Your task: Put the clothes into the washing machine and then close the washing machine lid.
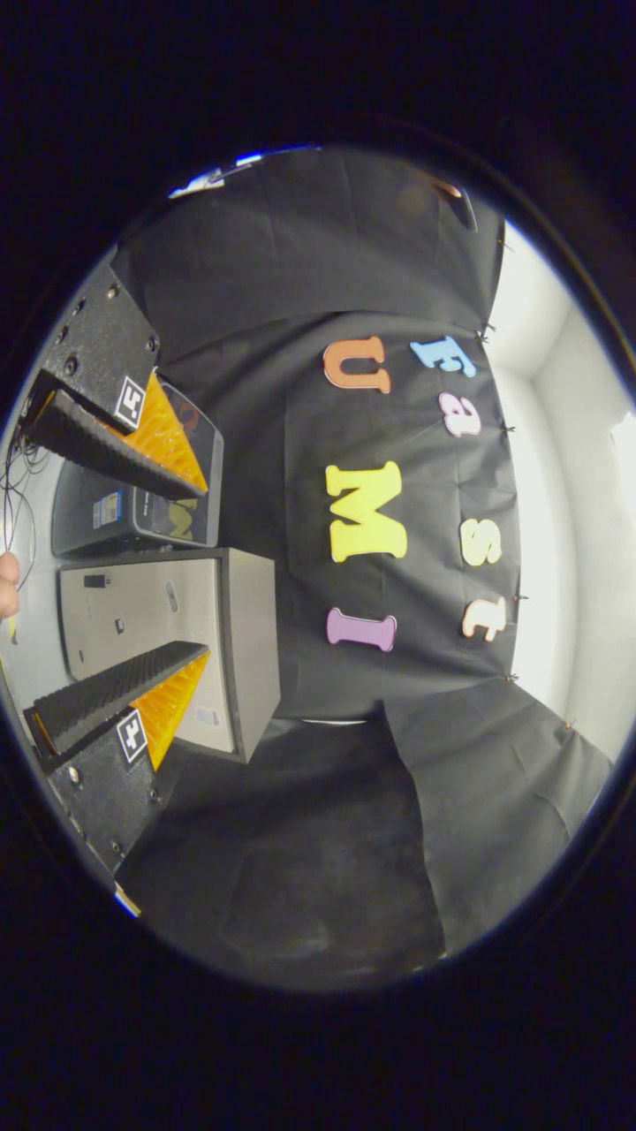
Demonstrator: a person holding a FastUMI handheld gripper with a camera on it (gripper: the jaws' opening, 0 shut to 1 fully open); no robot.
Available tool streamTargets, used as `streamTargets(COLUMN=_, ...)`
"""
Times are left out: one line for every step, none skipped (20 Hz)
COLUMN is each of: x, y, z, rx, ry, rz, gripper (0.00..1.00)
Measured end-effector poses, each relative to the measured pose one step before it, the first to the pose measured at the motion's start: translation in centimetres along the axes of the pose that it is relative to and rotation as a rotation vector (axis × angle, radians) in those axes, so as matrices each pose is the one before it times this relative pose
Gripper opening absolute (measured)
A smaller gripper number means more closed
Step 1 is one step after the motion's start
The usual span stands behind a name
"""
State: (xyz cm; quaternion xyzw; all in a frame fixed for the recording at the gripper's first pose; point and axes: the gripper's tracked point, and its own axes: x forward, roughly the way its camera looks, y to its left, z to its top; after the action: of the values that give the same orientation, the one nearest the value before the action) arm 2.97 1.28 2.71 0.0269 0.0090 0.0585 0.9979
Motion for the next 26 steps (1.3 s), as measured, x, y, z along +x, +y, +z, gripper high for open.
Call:
streamTargets(x=-0.224, y=-0.614, z=0.079, rx=0.00075, ry=-0.0024, rz=-0.00765, gripper=1.0)
streamTargets(x=0.059, y=-0.386, z=-0.071, rx=0.00271, ry=0.00673, rz=-0.00601, gripper=1.0)
streamTargets(x=-0.341, y=-0.343, z=-0.131, rx=0.00777, ry=0.00363, rz=-0.00167, gripper=1.0)
streamTargets(x=-0.083, y=-0.126, z=0.224, rx=0.0052, ry=-0.00508, rz=0.00211, gripper=1.0)
streamTargets(x=0.219, y=-0.264, z=-0.051, rx=-0.00236, ry=-0.00029, rz=-0.00409, gripper=1.0)
streamTargets(x=0.077, y=-0.204, z=-0.116, rx=-0.00299, ry=0.00265, rz=-0.00248, gripper=1.0)
streamTargets(x=0.11, y=-0.085, z=-0.012, rx=0.00234, ry=0.00425, rz=-0.00154, gripper=1.0)
streamTargets(x=0.108, y=-0.042, z=0.019, rx=0.00425, ry=0.00127, rz=0.00247, gripper=1.0)
streamTargets(x=0.151, y=0.047, z=-0.051, rx=-0.00125, ry=-0.00004, rz=0.00146, gripper=1.0)
streamTargets(x=0.171, y=-0.013, z=0.106, rx=-0.00442, ry=-0.00453, rz=0.00122, gripper=1.0)
streamTargets(x=0.163, y=0.017, z=0.056, rx=-0.0061, ry=-0.00471, rz=-0.00049, gripper=1.0)
streamTargets(x=0.194, y=0.104, z=0.11, rx=-0.00214, ry=-0.00135, rz=0.00178, gripper=1.0)
streamTargets(x=0.127, y=0.011, z=-0.265, rx=0.00038, ry=0.00362, rz=0.00061, gripper=1.0)
streamTargets(x=0.111, y=0.076, z=-0.113, rx=0.00026, ry=0.00564, rz=0.0014, gripper=1.0)
streamTargets(x=0.098, y=0.013, z=0.029, rx=0.00414, ry=0.00125, rz=-0.00208, gripper=1.0)
streamTargets(x=0.088, y=-0.01, z=0.17, rx=0.00586, ry=-0.00366, rz=-0.00164, gripper=1.0)
streamTargets(x=-0.018, y=-0.167, z=0.097, rx=0.00321, ry=-0.00242, rz=-0.00228, gripper=1.0)
streamTargets(x=0.047, y=0.013, z=0.091, rx=0.00087, ry=-0.00257, rz=-0.00082, gripper=1.0)
streamTargets(x=-0.075, y=-0.053, z=-0.051, rx=-0.00091, ry=-0.00253, rz=-0.00062, gripper=1.0)
streamTargets(x=-0.001, y=0.05, z=0.124, rx=-0.00314, ry=-0.00276, rz=0.00064, gripper=1.0)
streamTargets(x=0.028, y=0.015, z=0.093, rx=-0.00339, ry=-0.00307, rz=-0.00138, gripper=1.0)
streamTargets(x=0.023, y=0.005, z=0.096, rx=-0.00276, ry=-0.004, rz=-0.00003, gripper=1.0)
streamTargets(x=-0.049, y=-0.043, z=-0.026, rx=-0.00171, ry=-0.00122, rz=-0.00179, gripper=1.0)
streamTargets(x=0.013, y=0.039, z=-0.016, rx=0.00245, ry=0.00219, rz=-0.0004, gripper=1.0)
streamTargets(x=0.008, y=0.108, z=-0.12, rx=0.00463, ry=0.00262, rz=0.00166, gripper=1.0)
streamTargets(x=-0.028, y=0.085, z=0.064, rx=0.00226, ry=0.00066, rz=0.00116, gripper=1.0)
